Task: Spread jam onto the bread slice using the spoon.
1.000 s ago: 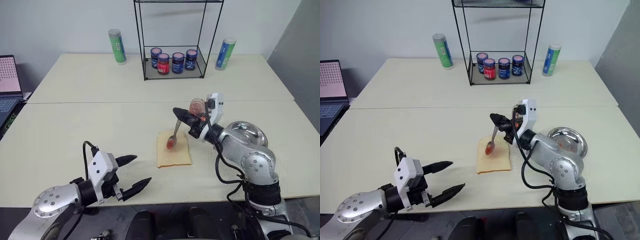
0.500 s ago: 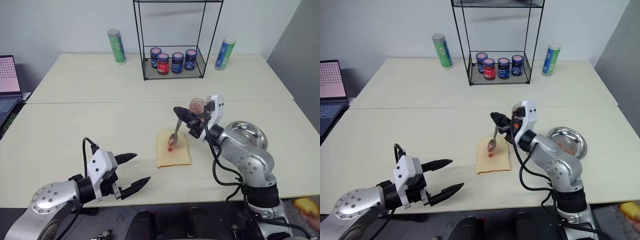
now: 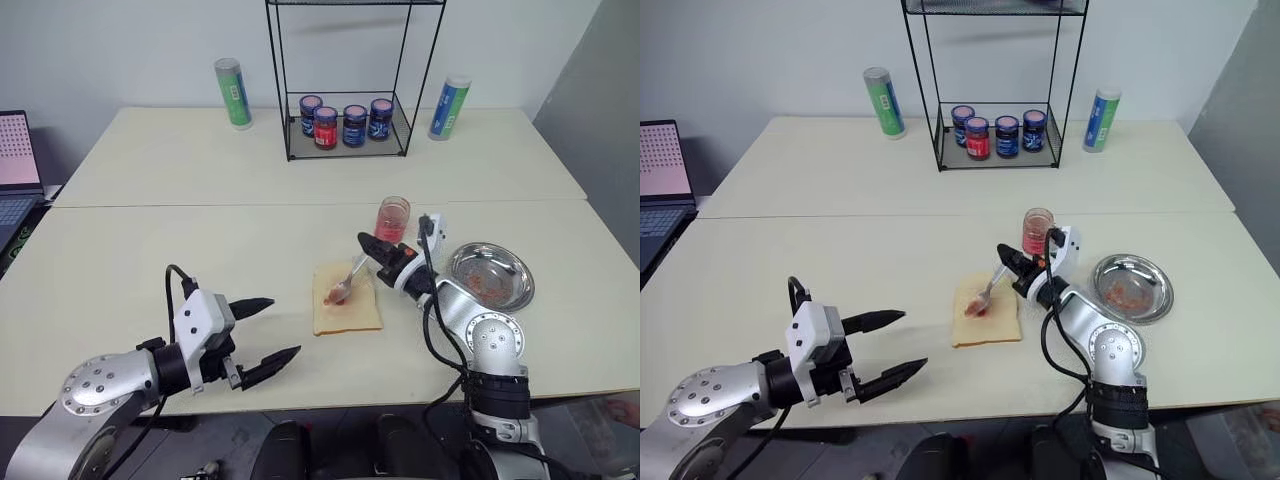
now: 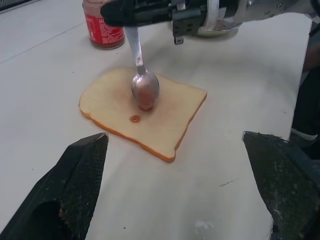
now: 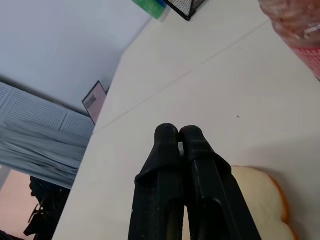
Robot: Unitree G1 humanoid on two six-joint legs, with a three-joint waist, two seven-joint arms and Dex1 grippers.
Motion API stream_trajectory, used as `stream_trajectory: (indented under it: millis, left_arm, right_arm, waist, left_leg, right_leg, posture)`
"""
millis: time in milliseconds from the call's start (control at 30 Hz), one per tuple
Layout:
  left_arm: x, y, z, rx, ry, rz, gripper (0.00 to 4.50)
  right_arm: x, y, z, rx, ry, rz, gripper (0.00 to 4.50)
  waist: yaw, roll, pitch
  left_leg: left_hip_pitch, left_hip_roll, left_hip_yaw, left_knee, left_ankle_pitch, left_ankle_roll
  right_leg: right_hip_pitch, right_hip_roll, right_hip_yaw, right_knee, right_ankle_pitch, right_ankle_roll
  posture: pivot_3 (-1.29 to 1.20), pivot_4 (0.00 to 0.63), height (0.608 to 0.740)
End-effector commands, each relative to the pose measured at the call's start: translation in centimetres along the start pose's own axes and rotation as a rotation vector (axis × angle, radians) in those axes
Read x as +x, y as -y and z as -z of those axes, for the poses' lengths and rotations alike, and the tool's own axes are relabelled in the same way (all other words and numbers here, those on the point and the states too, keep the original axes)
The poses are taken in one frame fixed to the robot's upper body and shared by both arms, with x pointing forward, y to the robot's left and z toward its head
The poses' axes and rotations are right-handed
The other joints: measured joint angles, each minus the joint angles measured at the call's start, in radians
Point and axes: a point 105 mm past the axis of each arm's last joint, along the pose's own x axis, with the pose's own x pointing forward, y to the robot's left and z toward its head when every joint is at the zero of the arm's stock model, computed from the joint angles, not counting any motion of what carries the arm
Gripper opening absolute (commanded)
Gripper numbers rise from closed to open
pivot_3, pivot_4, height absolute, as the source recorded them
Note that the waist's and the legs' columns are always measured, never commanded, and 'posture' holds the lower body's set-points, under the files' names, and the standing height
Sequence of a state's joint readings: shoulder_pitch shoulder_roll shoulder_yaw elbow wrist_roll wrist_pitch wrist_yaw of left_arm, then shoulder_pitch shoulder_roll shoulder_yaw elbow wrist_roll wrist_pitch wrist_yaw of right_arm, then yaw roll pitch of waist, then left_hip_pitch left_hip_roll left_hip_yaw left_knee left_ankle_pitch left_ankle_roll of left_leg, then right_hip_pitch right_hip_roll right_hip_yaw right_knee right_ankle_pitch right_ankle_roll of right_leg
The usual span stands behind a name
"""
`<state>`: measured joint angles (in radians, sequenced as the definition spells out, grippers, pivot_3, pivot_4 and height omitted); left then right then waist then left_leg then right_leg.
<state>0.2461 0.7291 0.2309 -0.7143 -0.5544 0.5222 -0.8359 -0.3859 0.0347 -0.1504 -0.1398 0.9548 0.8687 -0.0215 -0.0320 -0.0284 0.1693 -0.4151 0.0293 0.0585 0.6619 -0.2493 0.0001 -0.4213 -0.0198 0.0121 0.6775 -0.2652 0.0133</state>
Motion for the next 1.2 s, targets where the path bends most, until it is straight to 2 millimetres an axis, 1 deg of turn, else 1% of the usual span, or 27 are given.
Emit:
stream_trajectory:
  millis: [33,167,300,367,467,600,667,767,833,900,1067,1200]
  left_arm:
    - [0.1,0.1,-0.6,0.014,0.018,0.008,4.50]
    - [0.3,0.2,-0.7,0.015,0.024,0.007,4.50]
    - [0.4,0.1,-0.8,0.017,0.025,0.005,4.50]
    - [0.4,0.1,-0.7,0.019,0.022,0.004,4.50]
    - [0.4,0.0,-0.7,0.020,0.021,0.005,4.50]
    - [0.5,0.0,-0.7,0.021,0.023,0.007,4.50]
    - [0.6,-0.1,-0.7,0.022,0.024,0.009,4.50]
    - [0.6,-0.1,-0.7,0.023,0.025,0.011,4.50]
    - [0.6,-0.1,-0.7,0.025,0.025,0.010,4.50]
    - [0.6,-0.2,-0.7,0.025,0.024,0.009,4.50]
    - [0.5,0.0,-0.7,0.023,0.023,0.006,4.50]
    - [0.4,0.2,-0.6,0.022,0.021,0.001,4.50]
  right_arm:
    - [0.2,-0.5,-0.6,0.008,0.037,-0.027,0.01]
    - [0.4,-0.2,-0.2,-0.004,0.022,-0.025,0.01]
    - [-0.2,1.0,-0.2,-0.052,0.015,0.003,0.01]
    - [-0.6,1.6,-0.7,-0.059,0.025,0.019,0.01]
    - [-1.5,2.5,-2.0,-0.074,0.052,0.046,0.01]
    - [-2.0,2.7,-3.1,-0.082,0.075,0.053,0.01]
    - [-2.1,2.3,-3.4,-0.078,0.083,0.041,0.01]
    - [-1.6,0.5,-3.5,-0.048,0.084,-0.030,0.01]
    - [-1.2,-1.3,-2.9,-0.031,0.056,-0.118,0.01]
    - [-0.9,-2.4,-2.2,-0.018,0.027,-0.171,0.01]
    - [0.3,-2.8,-1.0,0.009,-0.002,-0.184,0.01]
    - [1.3,-2.3,-0.1,0.008,-0.021,-0.168,0.01]
  waist:
    - [0.000,0.000,0.000]
    - [0.000,0.000,0.000]
    - [0.000,0.000,0.000]
    - [0.000,0.000,0.000]
    - [0.002,0.000,0.000]
    - [0.002,0.000,0.000]
    - [0.001,0.000,0.000]
    - [0.001,0.000,0.000]
    - [0.001,0.000,0.000]
    - [0.000,0.000,0.000]
    - [0.000,0.000,0.000]
    - [0.000,0.000,0.000]
  left_leg:
    - [0.000,0.000,0.000,0.000,0.000,0.000]
    - [0.000,0.000,0.000,0.000,0.000,0.000]
    - [0.000,0.000,0.000,0.000,0.000,0.000]
    - [0.000,0.000,0.000,0.000,0.000,0.000]
    - [0.000,0.000,0.000,0.000,0.000,0.000]
    - [0.000,0.000,0.000,0.000,0.000,0.000]
    - [0.000,0.000,0.000,0.000,0.000,0.000]
    - [0.000,0.000,0.000,0.000,0.000,0.000]
    - [0.000,0.000,0.000,0.000,0.000,0.000]
    - [0.000,0.000,0.000,0.000,0.000,0.000]
    - [0.000,0.000,0.000,0.000,0.000,0.000]
    - [0.000,0.000,0.000,0.000,0.000,0.000]
  right_leg:
    - [0.000,0.000,0.000,0.000,0.000,0.000]
    - [0.000,0.000,0.000,0.000,0.000,0.000]
    - [0.000,0.000,0.000,0.000,0.000,0.000]
    - [0.000,0.000,0.000,0.000,0.000,0.000]
    - [0.000,0.000,0.000,0.000,0.000,0.000]
    - [0.000,0.000,0.000,0.000,0.000,0.000]
    - [0.000,0.000,0.000,0.000,0.000,0.000]
    - [0.000,0.000,0.000,0.000,0.000,0.000]
    - [0.000,0.000,0.000,0.000,0.000,0.000]
    - [0.000,0.000,0.000,0.000,0.000,0.000]
    - [0.000,0.001,0.000,0.000,0.000,0.000]
    - [0.000,0.000,0.000,0.000,0.000,0.000]
  posture:
    - [0.00,0.150,0.740]
    - [0.00,0.150,0.740]
    - [0.00,0.150,0.740]
    - [0.00,0.150,0.740]
    - [0.00,0.150,0.740]
    - [0.00,0.150,0.740]
    - [0.00,0.150,0.740]
    - [0.00,0.150,0.740]
    - [0.00,0.150,0.740]
    - [0.00,0.150,0.740]
    - [0.00,0.150,0.740]
    - [0.00,0.150,0.740]
